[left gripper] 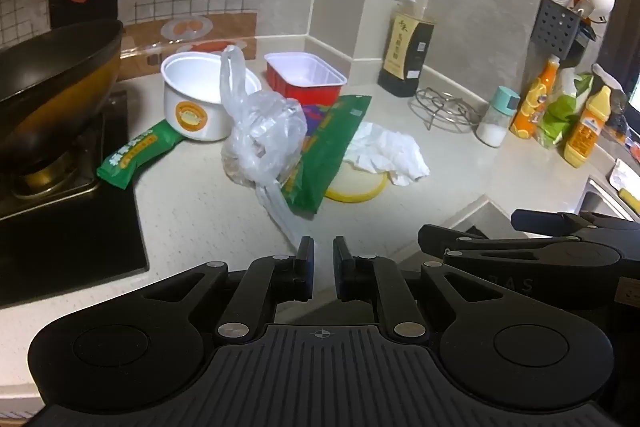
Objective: Collect trash
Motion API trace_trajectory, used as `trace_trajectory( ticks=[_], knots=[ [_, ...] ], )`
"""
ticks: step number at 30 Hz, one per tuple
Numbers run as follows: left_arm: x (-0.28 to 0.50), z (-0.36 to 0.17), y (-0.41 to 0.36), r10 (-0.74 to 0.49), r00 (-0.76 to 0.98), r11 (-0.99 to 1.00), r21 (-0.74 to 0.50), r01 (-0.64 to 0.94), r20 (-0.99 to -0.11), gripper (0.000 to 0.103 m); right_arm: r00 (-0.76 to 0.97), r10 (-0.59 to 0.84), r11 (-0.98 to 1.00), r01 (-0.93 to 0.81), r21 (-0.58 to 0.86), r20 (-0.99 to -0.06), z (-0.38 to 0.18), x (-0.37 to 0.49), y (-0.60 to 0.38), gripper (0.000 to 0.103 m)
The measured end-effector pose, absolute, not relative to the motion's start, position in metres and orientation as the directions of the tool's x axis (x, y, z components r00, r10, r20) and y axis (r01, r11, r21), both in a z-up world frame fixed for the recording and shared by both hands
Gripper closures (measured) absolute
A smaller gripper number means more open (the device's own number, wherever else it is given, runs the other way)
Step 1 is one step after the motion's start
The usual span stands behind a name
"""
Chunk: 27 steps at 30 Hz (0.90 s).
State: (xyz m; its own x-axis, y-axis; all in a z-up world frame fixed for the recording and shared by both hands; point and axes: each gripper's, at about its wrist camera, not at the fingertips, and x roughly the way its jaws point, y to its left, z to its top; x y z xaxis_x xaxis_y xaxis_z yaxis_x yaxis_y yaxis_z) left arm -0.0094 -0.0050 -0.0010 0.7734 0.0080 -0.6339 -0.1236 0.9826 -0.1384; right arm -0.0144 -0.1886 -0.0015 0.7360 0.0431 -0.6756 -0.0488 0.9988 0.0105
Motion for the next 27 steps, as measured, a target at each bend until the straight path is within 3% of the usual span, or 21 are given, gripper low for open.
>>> trace_trajectory(
  ticks=[27],
  knots=[
    [-0.0031,-0.0053,-0.0047,0.006,0.747,0.981,-0.14,-0.133,-0.665,0.091,0.726,0.067,0.998,-0.06,0.034,-0.685,-0.0024,-0.0164,-0.1869,0.0]
  ],
)
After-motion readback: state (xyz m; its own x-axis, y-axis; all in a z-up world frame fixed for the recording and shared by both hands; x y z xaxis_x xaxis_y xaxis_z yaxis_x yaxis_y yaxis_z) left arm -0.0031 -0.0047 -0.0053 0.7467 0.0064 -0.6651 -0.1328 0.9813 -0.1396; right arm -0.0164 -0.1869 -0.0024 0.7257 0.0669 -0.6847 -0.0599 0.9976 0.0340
